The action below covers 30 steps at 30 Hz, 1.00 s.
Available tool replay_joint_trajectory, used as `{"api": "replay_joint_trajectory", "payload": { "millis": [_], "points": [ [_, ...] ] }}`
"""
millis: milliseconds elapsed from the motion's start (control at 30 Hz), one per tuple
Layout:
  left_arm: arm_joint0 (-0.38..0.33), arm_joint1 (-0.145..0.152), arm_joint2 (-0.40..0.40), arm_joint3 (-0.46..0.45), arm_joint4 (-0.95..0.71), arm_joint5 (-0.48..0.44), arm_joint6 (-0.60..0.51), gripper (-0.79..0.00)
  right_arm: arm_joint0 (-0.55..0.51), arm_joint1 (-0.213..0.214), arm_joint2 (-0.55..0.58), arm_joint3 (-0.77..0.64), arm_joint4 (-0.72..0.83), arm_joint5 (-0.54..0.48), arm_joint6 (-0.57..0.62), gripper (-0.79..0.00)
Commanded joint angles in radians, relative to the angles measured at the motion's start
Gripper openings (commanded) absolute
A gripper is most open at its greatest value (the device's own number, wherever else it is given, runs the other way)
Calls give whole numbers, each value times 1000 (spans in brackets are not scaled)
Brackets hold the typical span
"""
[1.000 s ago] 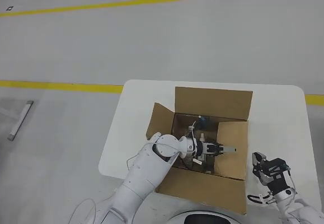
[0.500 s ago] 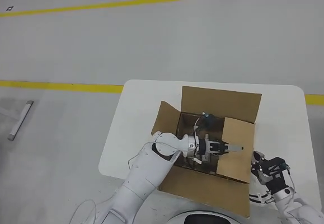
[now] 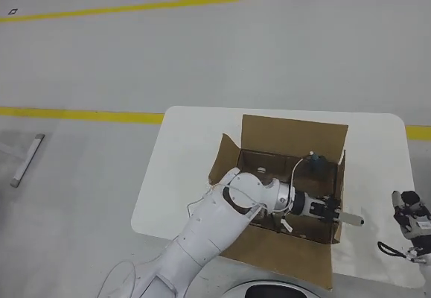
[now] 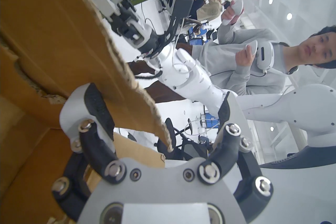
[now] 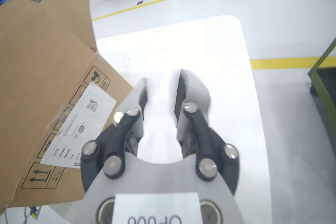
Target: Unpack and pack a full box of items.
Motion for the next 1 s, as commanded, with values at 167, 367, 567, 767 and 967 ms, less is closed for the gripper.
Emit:
{"api": "replay_joint_trajectory", "payload": {
  "millis": [167,367,567,767,967],
  "points": [
    [-58,-63,115,88,47,-18,19,0,-20,8,108,10,249,-109,168,-332],
    [-87,-103,153,167,33,-42,18,0,-32,13,125,5,391,-233,279,-203],
    [-106,-130,162,230,24,-58,21,0,-8,14,113,30,502,-254,346,-428],
    [-114,-145,160,271,23,-74,22,0,21,18,90,48,650,-279,447,-505],
    [-118,-155,154,292,27,-79,22,0,26,19,88,50,703,-299,469,-480]
  ]
}}
